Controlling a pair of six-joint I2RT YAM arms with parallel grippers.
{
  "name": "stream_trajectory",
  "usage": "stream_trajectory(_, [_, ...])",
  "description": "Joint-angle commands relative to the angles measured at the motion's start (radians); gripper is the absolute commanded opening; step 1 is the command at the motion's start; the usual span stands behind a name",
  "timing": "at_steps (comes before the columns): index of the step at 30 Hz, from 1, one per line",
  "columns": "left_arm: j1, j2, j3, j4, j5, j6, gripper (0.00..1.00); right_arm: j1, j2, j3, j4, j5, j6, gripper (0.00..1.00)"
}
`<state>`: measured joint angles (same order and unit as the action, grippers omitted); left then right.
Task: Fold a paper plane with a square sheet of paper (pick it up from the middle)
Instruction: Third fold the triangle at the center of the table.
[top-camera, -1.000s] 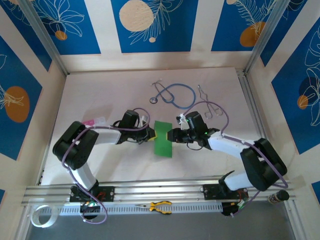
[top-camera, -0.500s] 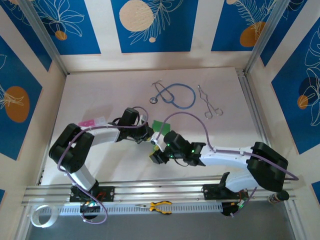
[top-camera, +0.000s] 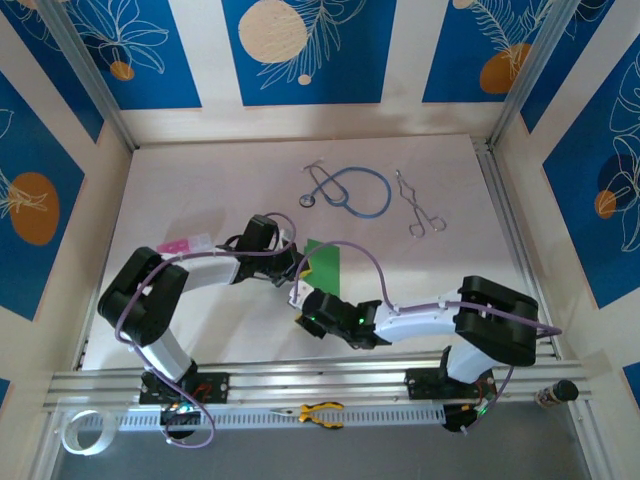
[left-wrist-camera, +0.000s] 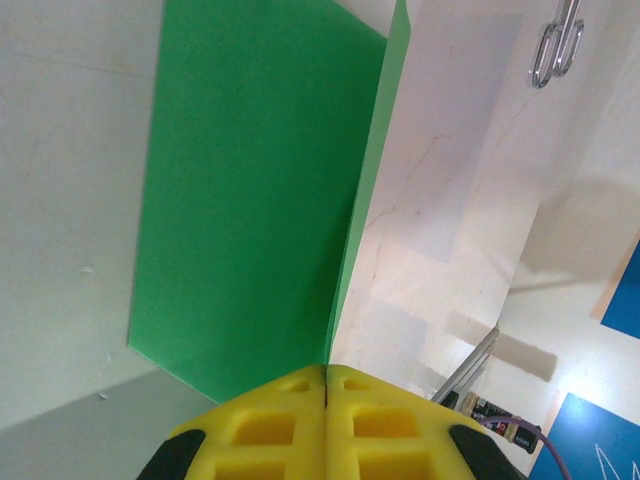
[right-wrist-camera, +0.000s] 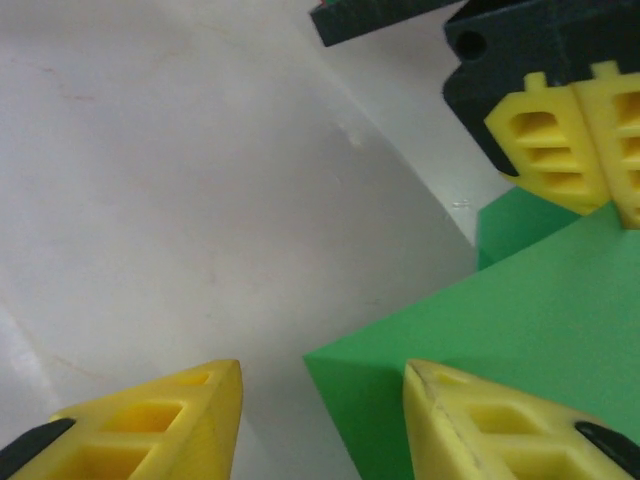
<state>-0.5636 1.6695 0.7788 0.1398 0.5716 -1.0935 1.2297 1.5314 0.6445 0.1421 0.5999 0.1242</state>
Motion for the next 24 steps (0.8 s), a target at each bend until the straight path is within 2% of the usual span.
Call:
stream_trajectory(1, [-0.005, -0.012, -0.003, 0.015, 0.004, -0.003, 0.00, 0.004, 0.009, 0.023, 0.019, 0.077, 0.021, 0.43])
stream_trajectory(11, [-0.004, -0.015, 0.004, -0.010, -0.007, 0.011, 0.00, -0.013, -0.005, 0.017, 0.000, 0.080, 0.047, 0.22])
stream_trajectory(18, [-0.005, -0.015, 0.017, -0.037, -0.018, 0.027, 0.00, -0.020, -0.024, 0.008, -0.010, 0.071, 0.064, 0.18])
stream_trajectory(24, [-0.005, -0.011, 0.023, -0.048, -0.031, 0.033, 0.02, -0.035, -0.054, -0.011, -0.012, 0.048, 0.073, 0.08])
